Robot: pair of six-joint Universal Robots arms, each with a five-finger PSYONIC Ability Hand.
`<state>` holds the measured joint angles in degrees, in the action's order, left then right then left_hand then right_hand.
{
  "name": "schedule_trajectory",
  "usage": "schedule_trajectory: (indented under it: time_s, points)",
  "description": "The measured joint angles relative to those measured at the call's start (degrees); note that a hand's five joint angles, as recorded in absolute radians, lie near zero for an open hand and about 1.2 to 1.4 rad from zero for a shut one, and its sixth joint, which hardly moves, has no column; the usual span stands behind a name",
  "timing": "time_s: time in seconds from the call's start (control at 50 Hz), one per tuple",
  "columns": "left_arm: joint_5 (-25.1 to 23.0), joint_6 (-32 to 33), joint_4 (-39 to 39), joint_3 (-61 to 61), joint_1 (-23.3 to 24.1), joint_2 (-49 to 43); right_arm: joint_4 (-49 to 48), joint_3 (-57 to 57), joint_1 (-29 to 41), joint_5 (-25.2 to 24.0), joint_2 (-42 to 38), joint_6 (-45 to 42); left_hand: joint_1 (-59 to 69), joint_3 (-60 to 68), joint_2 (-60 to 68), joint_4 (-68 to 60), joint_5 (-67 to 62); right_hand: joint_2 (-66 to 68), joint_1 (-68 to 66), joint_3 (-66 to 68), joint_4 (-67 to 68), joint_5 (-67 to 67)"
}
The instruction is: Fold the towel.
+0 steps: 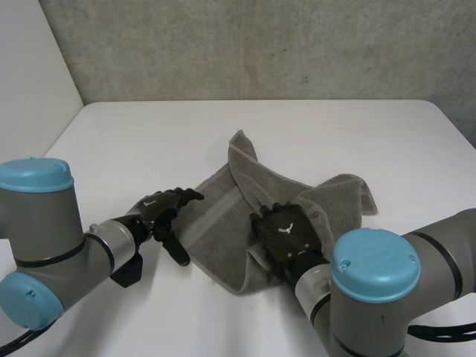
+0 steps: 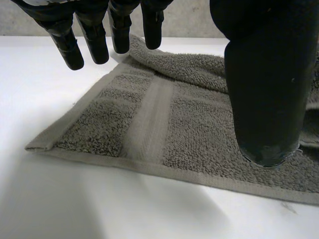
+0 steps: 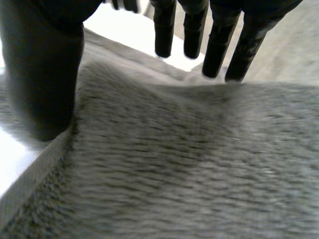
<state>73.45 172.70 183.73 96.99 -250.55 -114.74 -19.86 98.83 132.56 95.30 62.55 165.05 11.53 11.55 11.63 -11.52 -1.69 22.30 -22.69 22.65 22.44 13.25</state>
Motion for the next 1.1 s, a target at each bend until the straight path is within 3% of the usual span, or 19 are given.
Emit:
schedule_trajectory:
  time_s: [0.2,0.3,0.34,0.72,0.8,0.86,1.02,1.1]
  points:
    - [0.22,0.01,-0.04,0.45,1.82,-0.11,-2.76,2.46,-1.88,3.24,6.36,-2.49,0.0,0.0,0.0,0.0,-0.06,22.73,-22.16,22.31,22.42,20.99]
    - [0.2,0.01,1.0,0.29,4.41,-1.2,-2.57,4.25,-3.93,1.89,9.96,-2.46,0.0,0.0,0.0,0.0,-0.06,48.47,-48.25,47.17,47.43,46.84]
    - [0.19,0.01,1.57,0.15,5.2,-1.62,-2.51,4.66,-4.58,1.22,10.55,-2.43,0.0,0.0,0.0,0.0,-0.09,52.69,-53.23,52.42,52.74,52.18]
    - [1.21,-0.17,5.47,-3.45,12.83,-6.23,-2.35,9.79,-13.63,-3.13,19.58,-2.51,3.11,2.96,3.0,-3.0,-3.04,53.07,-53.88,54.18,54.34,53.11]
    - [3.31,-0.15,5.77,-4.46,13.37,-7.13,-2.05,10.98,-15.43,-4.59,22.12,-2.56,13.63,13.72,13.63,-13.72,-13.58,53.07,-53.88,54.18,54.34,53.11]
    - [6.67,-0.1,6.53,-5.56,13.57,-8.06,-1.5,12.34,-16.95,-6.08,24.55,-2.6,32.34,31.59,31.56,-31.66,-31.41,53.07,-53.89,54.18,54.34,53.11]
    - [12.83,0.36,13.52,-6.78,13.54,-9.94,0.88,14.56,-19.54,-8.44,27.97,-2.83,52.53,52.69,52.76,-52.85,-52.17,53.07,-53.89,54.18,54.34,53.11]
    - [13.53,1.53,16.43,-6.81,13.49,-10.44,2.09,15.04,-20.13,-9.26,28.48,-3.53,55.66,56.41,56.55,-56.54,-55.89,53.07,-53.89,54.18,54.34,53.11]
